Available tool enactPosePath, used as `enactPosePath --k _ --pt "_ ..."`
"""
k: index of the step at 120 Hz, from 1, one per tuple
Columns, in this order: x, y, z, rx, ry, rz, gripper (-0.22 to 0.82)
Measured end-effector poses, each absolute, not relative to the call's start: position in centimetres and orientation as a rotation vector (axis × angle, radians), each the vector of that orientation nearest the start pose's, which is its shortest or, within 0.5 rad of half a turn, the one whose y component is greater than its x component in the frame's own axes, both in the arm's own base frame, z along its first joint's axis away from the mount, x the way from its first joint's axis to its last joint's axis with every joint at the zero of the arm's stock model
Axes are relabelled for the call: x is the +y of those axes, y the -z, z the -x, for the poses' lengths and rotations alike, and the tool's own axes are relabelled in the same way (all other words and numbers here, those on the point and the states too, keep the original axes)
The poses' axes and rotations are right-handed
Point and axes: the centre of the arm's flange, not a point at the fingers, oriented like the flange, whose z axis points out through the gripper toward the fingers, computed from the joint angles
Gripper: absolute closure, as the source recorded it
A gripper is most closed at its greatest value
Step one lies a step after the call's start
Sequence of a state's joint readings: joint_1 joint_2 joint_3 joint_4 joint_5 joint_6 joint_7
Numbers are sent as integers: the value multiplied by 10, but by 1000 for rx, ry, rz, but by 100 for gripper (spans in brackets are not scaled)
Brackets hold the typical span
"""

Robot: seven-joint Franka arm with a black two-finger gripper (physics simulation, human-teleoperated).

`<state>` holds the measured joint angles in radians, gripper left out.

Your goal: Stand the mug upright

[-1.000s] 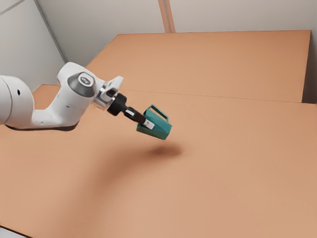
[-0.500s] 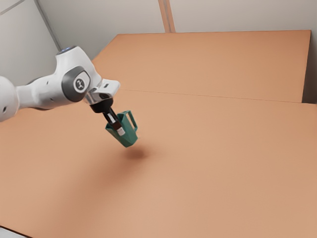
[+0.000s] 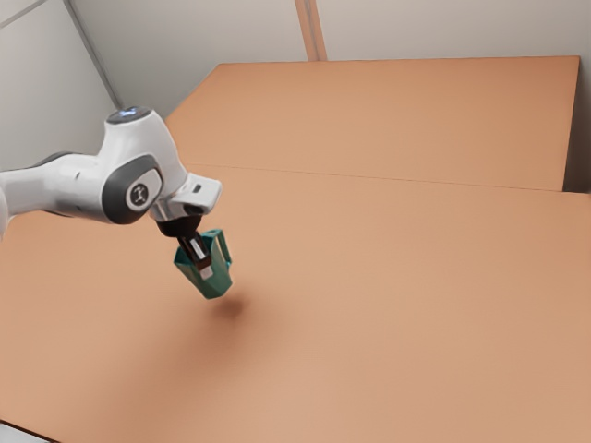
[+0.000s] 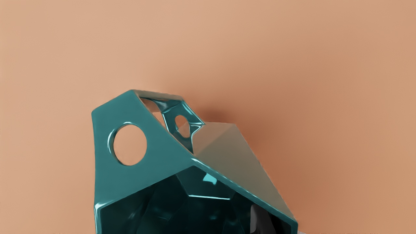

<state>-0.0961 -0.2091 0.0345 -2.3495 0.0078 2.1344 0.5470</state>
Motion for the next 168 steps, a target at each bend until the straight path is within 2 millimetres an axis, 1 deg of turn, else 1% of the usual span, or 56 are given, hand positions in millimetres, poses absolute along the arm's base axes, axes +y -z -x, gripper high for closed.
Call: enactPosePath --k 32,74,108,152,161,168 --pt "-29 -392 -461 825 -3 2961 78" --pt "-32 -371 -466 679 -12 2986 78" --pt "-37 -359 -468 611 -38 3002 78" --pt "-39 -345 -469 544 -60 3015 78" --pt "-39 -345 -469 535 -56 3017 75" --pt "-39 -346 -470 529 -52 3020 67"
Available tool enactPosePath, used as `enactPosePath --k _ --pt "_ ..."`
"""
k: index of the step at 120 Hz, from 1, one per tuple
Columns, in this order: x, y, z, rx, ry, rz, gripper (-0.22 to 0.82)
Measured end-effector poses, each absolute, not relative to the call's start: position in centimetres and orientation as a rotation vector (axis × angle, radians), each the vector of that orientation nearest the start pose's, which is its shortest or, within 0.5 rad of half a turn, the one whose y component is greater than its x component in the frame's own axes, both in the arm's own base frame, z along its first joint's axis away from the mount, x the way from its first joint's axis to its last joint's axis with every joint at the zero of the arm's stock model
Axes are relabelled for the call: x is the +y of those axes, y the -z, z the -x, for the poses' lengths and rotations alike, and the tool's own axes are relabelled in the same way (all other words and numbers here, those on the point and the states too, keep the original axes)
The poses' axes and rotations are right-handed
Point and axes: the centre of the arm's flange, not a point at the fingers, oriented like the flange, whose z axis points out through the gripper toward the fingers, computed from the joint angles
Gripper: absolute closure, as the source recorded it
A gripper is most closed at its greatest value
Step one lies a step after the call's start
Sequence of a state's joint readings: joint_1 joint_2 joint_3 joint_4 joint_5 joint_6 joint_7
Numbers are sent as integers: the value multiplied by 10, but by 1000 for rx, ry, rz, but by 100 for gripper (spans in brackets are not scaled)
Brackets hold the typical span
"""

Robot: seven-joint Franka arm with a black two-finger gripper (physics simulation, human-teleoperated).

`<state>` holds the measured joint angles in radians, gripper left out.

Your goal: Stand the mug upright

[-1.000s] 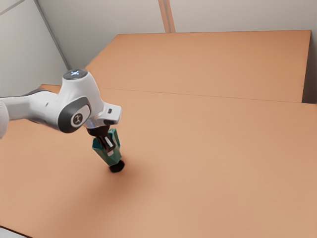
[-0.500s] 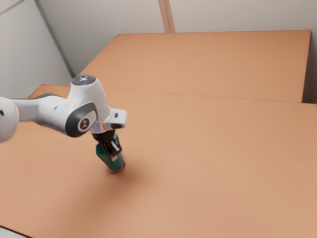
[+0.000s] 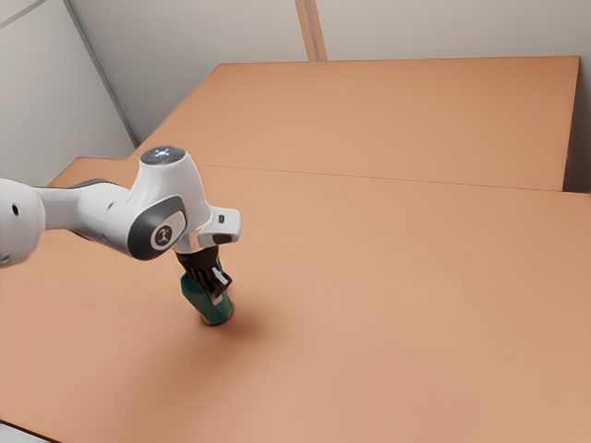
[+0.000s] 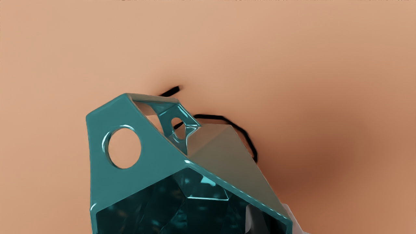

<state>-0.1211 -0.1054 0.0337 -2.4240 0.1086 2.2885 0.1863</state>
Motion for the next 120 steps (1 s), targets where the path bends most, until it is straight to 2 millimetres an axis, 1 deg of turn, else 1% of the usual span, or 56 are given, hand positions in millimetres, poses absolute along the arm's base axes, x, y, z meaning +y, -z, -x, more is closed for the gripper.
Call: enactPosePath --k 13,21,31,42,65,79,86,101,120 --pt "-39 -349 -470 518 -37 3022 44" --pt "-38 -353 -470 512 -24 3024 33" --pt "-38 -361 -470 506 3 3025 23" --pt "-38 -368 -470 502 28 3025 15" --pt "-38 -390 -472 483 76 3032 7" --pt "-40 -416 -485 453 90 3049 5" --pt "-45 -428 -490 451 84 3051 4" --pt "-52 -441 -498 442 32 3056 3" --pt "-55 -468 -519 423 1 3071 2"
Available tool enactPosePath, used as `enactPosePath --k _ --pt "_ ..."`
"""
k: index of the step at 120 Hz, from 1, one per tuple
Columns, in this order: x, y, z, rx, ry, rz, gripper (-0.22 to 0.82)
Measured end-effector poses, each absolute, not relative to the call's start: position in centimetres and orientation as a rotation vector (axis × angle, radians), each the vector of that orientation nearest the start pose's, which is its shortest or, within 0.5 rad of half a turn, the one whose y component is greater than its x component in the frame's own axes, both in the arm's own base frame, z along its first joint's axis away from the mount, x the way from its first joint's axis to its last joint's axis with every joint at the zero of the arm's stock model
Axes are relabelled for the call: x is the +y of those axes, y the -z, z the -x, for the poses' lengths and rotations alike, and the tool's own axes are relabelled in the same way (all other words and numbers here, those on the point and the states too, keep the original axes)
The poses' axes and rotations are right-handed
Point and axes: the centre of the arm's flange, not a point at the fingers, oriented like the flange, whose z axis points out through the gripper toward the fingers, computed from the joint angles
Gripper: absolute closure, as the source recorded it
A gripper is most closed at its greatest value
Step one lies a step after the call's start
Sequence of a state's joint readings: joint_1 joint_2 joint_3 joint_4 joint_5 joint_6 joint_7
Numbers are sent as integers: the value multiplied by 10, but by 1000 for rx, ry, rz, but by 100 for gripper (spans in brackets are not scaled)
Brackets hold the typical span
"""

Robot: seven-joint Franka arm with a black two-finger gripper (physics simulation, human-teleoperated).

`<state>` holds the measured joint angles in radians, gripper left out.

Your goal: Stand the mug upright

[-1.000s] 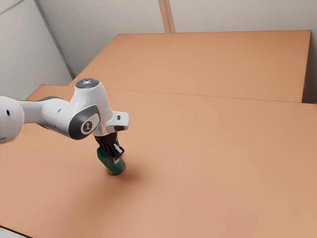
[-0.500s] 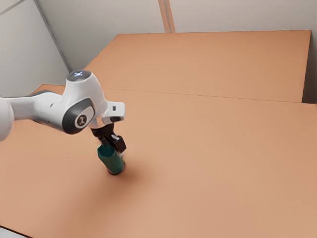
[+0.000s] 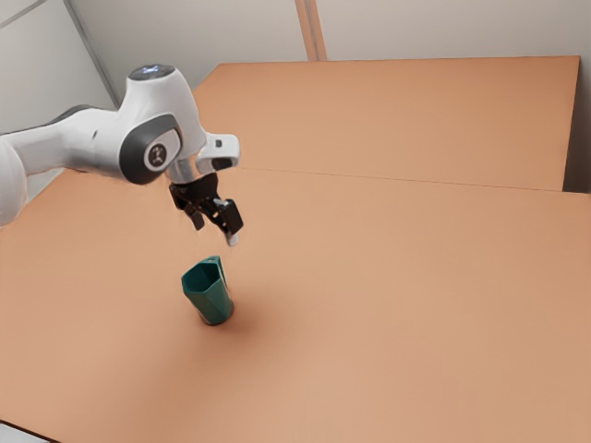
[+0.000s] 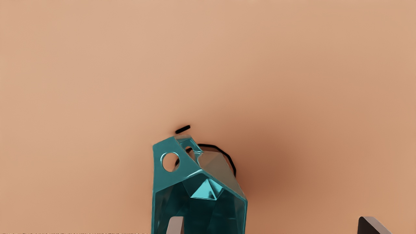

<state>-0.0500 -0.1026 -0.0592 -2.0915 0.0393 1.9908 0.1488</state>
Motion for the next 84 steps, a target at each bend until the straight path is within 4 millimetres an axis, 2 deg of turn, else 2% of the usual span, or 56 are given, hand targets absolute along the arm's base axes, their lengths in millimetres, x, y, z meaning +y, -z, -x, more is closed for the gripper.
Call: enactPosePath --k 24,33,47,69,84 --pt "-53 -504 -539 397 -30 3079 2" --pt "-47 -512 -541 376 -50 3081 2" --pt "-43 -535 -548 356 -41 3085 2" --pt "-42 -568 -555 346 -17 3091 2" --pt "-43 -582 -556 331 11 3105 2"
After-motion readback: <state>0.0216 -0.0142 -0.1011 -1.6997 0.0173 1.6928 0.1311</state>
